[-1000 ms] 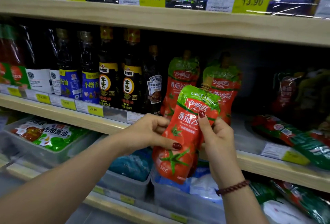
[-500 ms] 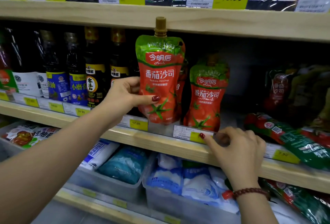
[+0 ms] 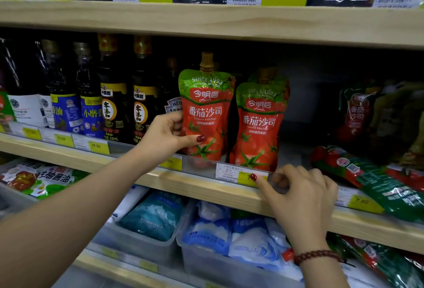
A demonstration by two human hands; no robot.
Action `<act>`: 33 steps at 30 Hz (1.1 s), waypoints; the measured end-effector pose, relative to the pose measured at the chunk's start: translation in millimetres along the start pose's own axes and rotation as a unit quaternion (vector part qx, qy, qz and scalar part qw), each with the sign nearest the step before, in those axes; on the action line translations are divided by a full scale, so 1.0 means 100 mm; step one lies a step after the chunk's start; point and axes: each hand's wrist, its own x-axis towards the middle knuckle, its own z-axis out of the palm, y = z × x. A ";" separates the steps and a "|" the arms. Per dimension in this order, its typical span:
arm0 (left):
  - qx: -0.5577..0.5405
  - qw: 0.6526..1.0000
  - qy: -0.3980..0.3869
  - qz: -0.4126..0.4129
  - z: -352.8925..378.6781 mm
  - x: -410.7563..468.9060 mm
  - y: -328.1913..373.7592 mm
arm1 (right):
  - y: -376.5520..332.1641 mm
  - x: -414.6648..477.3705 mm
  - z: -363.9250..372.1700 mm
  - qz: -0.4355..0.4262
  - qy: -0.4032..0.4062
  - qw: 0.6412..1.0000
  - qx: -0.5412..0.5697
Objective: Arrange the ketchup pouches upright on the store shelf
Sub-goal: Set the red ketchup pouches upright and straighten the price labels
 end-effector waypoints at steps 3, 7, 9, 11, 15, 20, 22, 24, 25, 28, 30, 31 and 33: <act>-0.007 1.000 -0.014 -0.018 -0.01 0.01 -0.05 | 0.00 0.00 0.01 0.000 0.004 1.000 -0.003; 0.014 0.997 -0.055 -0.048 -0.02 0.05 -0.06 | 0.01 -0.01 0.02 -0.004 0.008 1.000 -0.005; 0.023 0.995 -0.076 -0.062 -0.04 0.06 -0.07 | 0.00 -0.01 0.01 -0.005 0.009 1.000 -0.005; 0.026 0.994 -0.084 -0.068 -0.07 0.06 -0.07 | 0.00 -0.01 0.01 -0.004 0.008 1.000 -0.006; 0.056 0.990 -0.108 -0.067 -0.09 0.08 -0.04 | 0.00 -0.02 -0.01 -0.003 -0.002 1.000 -0.003; 0.081 0.986 -0.125 -0.079 -0.08 0.13 -0.04 | -0.01 -0.02 -0.04 0.003 -0.025 1.000 -0.003; 0.091 0.985 -0.120 -0.083 -0.07 0.13 -0.04 | -0.01 -0.02 -0.06 0.003 -0.032 0.999 -0.005; 0.109 0.984 -0.113 -0.084 -0.06 0.13 -0.05 | -0.02 -0.01 -0.07 0.003 -0.035 0.999 -0.006; 0.122 0.983 -0.107 -0.082 -0.06 0.13 -0.06 | -0.02 -0.01 -0.07 0.003 -0.035 0.999 -0.007; 0.136 0.984 -0.084 -0.072 -0.07 0.09 -0.08 | -0.03 -0.01 -0.07 0.006 -0.041 0.999 -0.011; 0.148 0.984 -0.077 -0.065 -0.06 0.06 -0.08 | -0.03 -0.01 -0.07 0.006 -0.044 0.999 -0.010; 0.163 0.982 -0.070 -0.060 -0.05 0.05 -0.08 | -0.02 -0.01 -0.07 0.006 -0.046 0.999 -0.009; 0.182 0.980 -0.052 -0.054 -0.02 0.06 -0.07 | -0.02 -0.01 -0.06 0.005 -0.047 0.999 -0.008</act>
